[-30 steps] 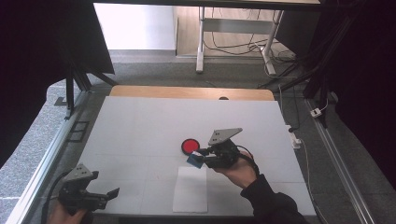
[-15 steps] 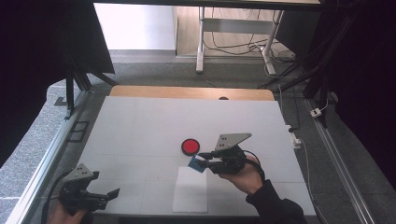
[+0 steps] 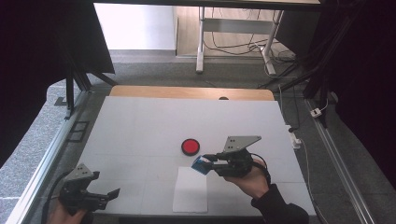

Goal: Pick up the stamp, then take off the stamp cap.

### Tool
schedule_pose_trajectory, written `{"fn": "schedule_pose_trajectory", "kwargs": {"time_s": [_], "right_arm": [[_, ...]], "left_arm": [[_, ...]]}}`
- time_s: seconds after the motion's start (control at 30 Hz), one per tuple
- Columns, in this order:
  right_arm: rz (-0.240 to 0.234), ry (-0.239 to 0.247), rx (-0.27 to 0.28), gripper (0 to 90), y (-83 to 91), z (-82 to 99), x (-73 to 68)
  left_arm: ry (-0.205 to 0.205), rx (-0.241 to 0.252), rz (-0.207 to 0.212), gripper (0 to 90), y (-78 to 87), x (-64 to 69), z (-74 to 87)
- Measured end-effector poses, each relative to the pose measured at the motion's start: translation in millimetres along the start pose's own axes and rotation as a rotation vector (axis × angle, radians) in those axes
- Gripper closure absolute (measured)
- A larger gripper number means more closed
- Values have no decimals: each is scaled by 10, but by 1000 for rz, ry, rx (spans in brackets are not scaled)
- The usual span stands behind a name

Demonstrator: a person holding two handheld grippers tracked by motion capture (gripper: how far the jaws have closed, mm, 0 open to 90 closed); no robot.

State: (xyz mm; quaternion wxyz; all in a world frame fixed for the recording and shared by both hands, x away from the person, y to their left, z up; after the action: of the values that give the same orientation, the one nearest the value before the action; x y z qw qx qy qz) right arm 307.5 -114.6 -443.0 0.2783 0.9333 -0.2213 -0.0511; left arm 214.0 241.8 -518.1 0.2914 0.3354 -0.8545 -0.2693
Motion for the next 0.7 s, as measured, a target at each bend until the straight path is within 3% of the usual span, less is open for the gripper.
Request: {"fn": "schedule_pose_trajectory", "kwargs": {"time_s": [0.3,0.7], "right_arm": [[1,-5,-4,715,-11,-14,-12],[-12,-14,-2,715,-2,-34,-16]], "left_arm": [[-20,2,27,0,8,24,-5],[-66,21,143,2,-65,99,-89]]}}
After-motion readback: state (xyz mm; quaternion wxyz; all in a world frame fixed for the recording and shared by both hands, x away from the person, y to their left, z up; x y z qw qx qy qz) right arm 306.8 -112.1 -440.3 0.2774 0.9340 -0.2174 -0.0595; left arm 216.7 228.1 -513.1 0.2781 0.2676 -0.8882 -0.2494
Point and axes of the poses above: each handheld gripper's, and its own axes: y roughly backward along the jaws, z roughly out of its underside, x roughly to its right, the point moved 6 cm from there along -y, roughly forward along the jaws, and after that the axes turned 11 degrees about z, right-handed, at the moved point
